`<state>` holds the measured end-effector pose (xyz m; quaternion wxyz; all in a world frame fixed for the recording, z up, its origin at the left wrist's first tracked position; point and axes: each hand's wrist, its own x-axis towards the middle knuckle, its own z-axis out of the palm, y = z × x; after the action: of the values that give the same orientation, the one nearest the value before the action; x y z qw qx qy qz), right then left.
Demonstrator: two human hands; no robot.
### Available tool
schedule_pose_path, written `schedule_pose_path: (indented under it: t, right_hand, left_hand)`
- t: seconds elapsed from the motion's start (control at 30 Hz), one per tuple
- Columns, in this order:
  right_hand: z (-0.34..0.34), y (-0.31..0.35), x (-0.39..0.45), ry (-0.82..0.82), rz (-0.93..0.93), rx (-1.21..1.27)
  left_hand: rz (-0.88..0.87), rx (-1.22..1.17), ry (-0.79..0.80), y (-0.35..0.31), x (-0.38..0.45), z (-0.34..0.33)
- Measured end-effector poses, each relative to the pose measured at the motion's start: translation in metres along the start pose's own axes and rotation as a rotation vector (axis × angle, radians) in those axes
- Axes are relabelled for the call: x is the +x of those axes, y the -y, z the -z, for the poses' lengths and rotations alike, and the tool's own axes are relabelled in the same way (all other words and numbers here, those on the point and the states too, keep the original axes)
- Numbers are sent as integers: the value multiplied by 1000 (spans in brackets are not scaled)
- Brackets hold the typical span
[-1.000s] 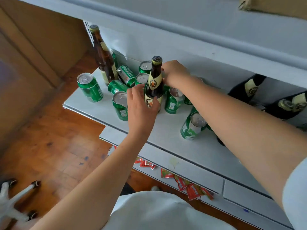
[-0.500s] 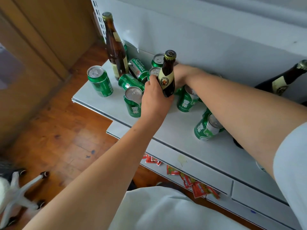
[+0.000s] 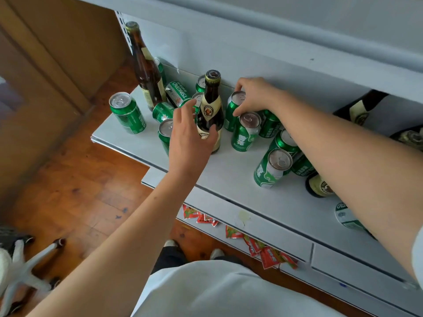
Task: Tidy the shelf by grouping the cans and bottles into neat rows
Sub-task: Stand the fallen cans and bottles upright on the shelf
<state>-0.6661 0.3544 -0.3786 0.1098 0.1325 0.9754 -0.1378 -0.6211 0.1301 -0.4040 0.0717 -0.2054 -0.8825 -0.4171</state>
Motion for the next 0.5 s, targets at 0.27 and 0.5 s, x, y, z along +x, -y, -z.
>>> schedule_pose_path:
  t: [0.27, 0.5]
  right_hand:
    - [11, 16, -11, -8, -126, 111]
    - [41, 80, -112, -653, -333, 384]
  left_hand:
    - [48, 15, -106, 14, -7, 11]
    - [137, -65, -259, 37, -6, 46]
